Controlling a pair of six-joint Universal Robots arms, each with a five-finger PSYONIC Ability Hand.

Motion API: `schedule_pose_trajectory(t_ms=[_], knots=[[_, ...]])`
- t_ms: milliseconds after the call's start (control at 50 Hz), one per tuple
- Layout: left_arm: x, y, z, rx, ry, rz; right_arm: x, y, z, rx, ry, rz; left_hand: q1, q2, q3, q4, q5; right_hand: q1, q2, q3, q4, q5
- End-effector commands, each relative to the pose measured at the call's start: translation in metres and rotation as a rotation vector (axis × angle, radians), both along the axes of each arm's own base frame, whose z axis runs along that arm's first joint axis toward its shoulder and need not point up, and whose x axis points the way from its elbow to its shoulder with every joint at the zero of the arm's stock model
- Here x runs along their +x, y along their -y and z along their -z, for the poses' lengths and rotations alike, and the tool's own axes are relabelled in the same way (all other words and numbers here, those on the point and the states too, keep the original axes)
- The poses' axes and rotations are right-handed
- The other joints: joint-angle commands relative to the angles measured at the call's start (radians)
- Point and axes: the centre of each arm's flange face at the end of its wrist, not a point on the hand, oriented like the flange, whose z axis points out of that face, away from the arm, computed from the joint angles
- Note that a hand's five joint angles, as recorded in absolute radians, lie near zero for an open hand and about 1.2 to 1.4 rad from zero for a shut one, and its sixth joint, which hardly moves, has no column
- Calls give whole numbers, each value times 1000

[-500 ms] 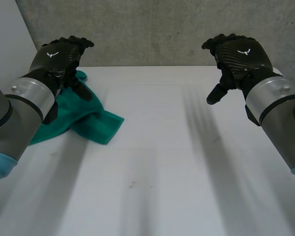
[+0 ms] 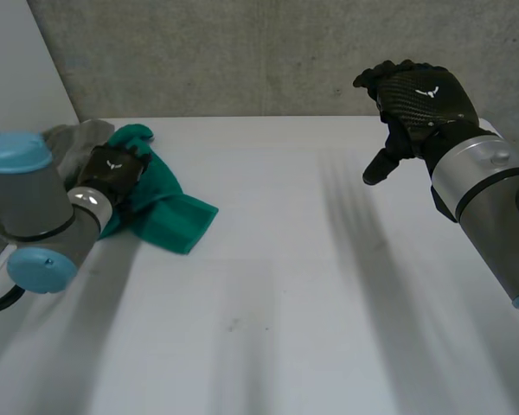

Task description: Fold the laundry.

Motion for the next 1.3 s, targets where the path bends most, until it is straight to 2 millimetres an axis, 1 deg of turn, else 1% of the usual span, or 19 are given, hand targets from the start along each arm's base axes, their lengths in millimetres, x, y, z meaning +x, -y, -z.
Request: schedule_pose_trajectory(t_ms=[20,300,420,460,520,620,640,700,720,780,860,920,940,980,1000,1020,1060,1180,1300], knots=[[25,43,40,25,1,5,1,-2,3,5,-4,-5,126,128,125,131,113,-21,-43,-38,-58,-54],[31,57,57,37,-8,22,3,-1,10,21,-20,-8,636,639,635,642,623,-21,-43,-38,-58,-54],[31,60,61,42,-9,23,2,-1,12,22,-31,-7,730,733,729,735,717,-21,-43,-38,-58,-54],[31,61,60,39,-10,26,2,-1,12,22,-31,-7,801,803,800,806,788,-21,-43,-38,-58,-54],[28,60,59,38,-14,35,2,-1,12,21,-30,-8,1175,1178,1175,1181,1162,-21,-43,-38,-58,-54],[13,46,38,2,-16,26,2,-1,10,13,-35,-7,1191,1194,1190,1196,1178,-21,-43,-38,-58,-54],[2,35,20,-32,-21,25,2,-1,10,11,-35,-7,1191,1194,1190,1196,1178,-21,-43,-38,-58,-54],[-15,18,-10,-97,-53,47,2,-1,8,6,-38,-5,1191,1194,1190,1196,1178,-21,-43,-38,-58,-54],[-30,3,-30,-137,-94,80,1,0,8,3,-37,-4,1191,1194,1190,1196,1178,-21,-43,-38,-58,-54],[-52,-27,-52,-157,-171,148,0,2,6,-3,-37,4,1191,1194,1190,1196,1178,-21,-43,-38,-58,-54],[-88,-94,-95,-163,-326,293,-2,4,4,-7,-35,14,1191,1194,1190,1196,1178,-21,-43,-38,-58,-54],[-99,-124,-104,-141,-384,354,-6,8,2,-13,-32,27,1191,1194,1190,1196,1178,-21,-43,-38,-58,-54],[-105,-141,-105,-113,-411,390,-7,8,1,-14,-32,29,1191,1194,1190,1196,1178,-21,-43,-38,-58,-54],[-111,-158,-102,-80,-422,425,-8,10,0,-17,-30,35,1191,1194,1190,1196,1178,-21,-43,-38,-58,-54],[-114,-166,-100,-67,-423,443,-10,11,-1,-21,-28,43,1078,1081,1077,1083,1065,-21,-43,-38,-58,-54],[-120,-178,-98,-51,-416,473,-11,12,-2,-22,-28,43,542,545,541,547,529,-21,-43,-38,-58,-54],[-124,-187,-93,-35,-397,490,-12,13,-3,-25,-27,45,17,20,16,22,4,-21,-43,-38,-58,-54],[-115,-167,-77,-46,-269,425,-12,14,-4,-29,-25,42,-31,-28,-32,-25,-44,-21,-43,-38,-58,-54],[-98,-144,-76,-70,-231,334,-10,13,-8,-48,-60,24,-31,-28,-32,-25,-44,-21,-43,-38,-58,-54]])
